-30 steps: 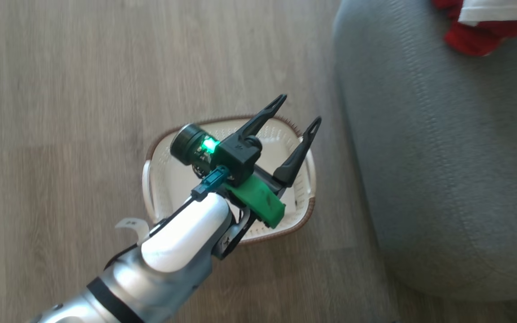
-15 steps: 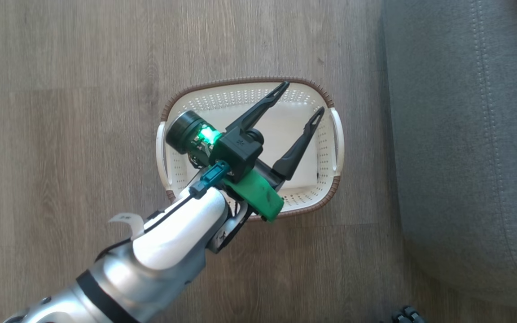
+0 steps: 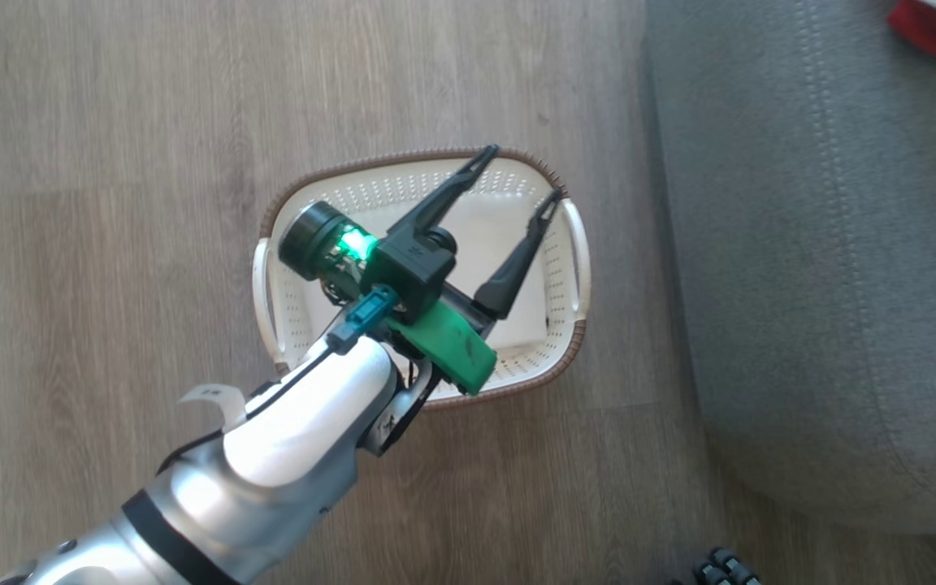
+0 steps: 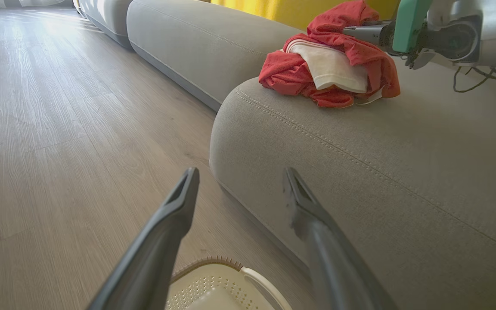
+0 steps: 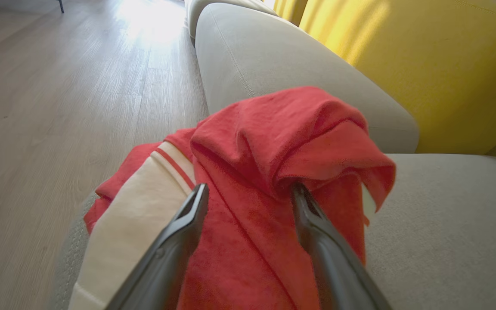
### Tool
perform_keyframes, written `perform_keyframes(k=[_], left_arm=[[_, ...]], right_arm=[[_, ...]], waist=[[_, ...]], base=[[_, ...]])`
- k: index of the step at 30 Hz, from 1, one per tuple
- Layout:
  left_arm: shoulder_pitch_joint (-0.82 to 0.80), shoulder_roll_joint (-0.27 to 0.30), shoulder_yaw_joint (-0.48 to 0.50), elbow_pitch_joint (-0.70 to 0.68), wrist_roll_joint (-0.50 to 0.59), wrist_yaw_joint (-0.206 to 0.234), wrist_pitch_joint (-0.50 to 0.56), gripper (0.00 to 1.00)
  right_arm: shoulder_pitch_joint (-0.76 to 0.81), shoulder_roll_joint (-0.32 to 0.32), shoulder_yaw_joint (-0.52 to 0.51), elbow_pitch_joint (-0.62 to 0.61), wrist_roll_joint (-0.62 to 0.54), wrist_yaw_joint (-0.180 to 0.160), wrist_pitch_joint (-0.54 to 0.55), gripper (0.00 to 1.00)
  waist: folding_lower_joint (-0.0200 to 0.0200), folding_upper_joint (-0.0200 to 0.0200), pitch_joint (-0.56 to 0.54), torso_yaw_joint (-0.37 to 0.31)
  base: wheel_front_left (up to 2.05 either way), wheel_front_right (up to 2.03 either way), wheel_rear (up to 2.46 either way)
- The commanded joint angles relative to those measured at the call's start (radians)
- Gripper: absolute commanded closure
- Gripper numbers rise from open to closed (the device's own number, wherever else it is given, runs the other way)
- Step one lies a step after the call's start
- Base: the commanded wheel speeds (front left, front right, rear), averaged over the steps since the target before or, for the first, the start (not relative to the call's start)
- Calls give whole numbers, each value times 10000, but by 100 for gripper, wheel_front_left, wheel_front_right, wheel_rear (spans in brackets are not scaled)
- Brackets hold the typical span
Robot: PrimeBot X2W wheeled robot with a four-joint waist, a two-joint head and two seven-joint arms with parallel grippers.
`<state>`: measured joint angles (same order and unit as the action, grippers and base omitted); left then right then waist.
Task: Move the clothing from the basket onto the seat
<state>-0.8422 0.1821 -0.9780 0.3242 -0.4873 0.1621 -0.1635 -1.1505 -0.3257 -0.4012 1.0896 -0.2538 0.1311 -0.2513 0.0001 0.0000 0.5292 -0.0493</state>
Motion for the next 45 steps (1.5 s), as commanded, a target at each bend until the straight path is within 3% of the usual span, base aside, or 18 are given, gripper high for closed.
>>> perform_keyframes(k=[1, 11, 23, 33, 45], left_arm=[[23, 225, 402, -372, -92, 95, -46, 0], [584, 202, 797, -164, -609, 337, -413, 0], [1962, 327, 1855, 354, -1534, 833, -861, 0], [3343, 1034, 2801, 611, -2043, 1396, -948, 0], [5218, 1916, 3809, -197, -2077, 2009, -979, 0]], right_arm=[[247, 23, 250, -653, 105, -4, -99, 0], [1514, 51, 930, -1811, 714, -4, -103, 0], [3119, 622, 2639, -2854, 1811, -4, -104, 0], [4772, 1435, 3431, -4078, 2569, -4, -104, 0], [7172, 2580, 4094, -5672, 3070, -4, -104, 0]], waist=[[-1, 0, -241, -191], [-1, 0, -1476, -282], [-1, 0, -3474, 314], [-1, 0, -4578, 837], [-1, 0, -5292, 1110]], base=[[0, 0, 0], [0, 0, 0], [0, 0, 0], [0, 0, 0], [0, 0, 0]])
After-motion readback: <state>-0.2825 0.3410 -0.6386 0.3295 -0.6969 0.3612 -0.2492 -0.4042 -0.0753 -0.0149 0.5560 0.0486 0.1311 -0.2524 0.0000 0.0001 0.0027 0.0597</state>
